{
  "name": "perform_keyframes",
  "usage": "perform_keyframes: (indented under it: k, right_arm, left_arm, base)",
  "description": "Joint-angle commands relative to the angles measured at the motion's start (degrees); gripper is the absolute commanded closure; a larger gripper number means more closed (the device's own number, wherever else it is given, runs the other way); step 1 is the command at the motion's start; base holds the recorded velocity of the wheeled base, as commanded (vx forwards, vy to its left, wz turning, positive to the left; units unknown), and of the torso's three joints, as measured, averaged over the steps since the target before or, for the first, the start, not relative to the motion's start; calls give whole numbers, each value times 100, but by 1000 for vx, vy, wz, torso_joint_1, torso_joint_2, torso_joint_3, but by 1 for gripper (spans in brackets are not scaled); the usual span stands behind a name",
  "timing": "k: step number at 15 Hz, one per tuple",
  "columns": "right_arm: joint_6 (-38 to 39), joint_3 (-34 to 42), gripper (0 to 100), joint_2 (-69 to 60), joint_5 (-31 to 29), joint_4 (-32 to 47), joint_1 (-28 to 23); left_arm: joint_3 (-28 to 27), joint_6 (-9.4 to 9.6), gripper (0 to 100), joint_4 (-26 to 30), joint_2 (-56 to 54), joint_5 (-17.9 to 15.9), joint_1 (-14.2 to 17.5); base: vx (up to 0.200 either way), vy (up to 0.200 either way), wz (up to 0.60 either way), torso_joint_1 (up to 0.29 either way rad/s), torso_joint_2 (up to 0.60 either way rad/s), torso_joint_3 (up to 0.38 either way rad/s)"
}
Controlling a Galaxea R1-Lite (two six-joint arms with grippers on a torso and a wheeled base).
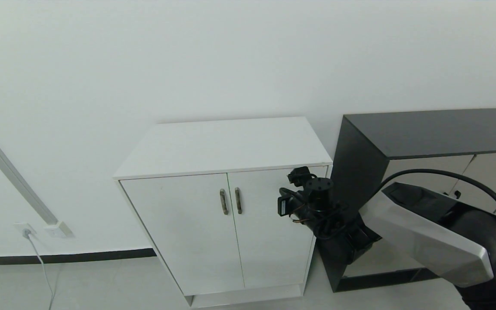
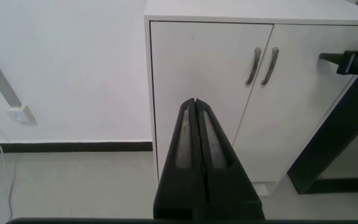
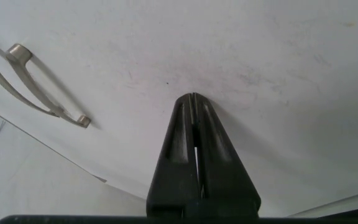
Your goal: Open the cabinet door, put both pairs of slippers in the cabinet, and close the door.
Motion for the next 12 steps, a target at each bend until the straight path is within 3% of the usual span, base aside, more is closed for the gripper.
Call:
perform_keyframes:
  k: [1, 7, 12]
  right_arm:
    - [-3, -43, 100, 30, 2, -7, -5]
    - [-39, 9, 100, -58, -15, -24, 13]
    - [-39, 1178, 100, -1025, -112, -191, 57]
  left_arm:
    - [1, -4, 100, 0, 7, 1, 1]
    - [1, -4, 100, 0, 7, 1, 1]
    - [1, -4, 100, 0, 7, 1, 1]
  base:
    - [0, 0, 0, 0, 0, 0]
    - [0, 0, 0, 0, 0, 0]
    - [0, 0, 0, 0, 0, 0]
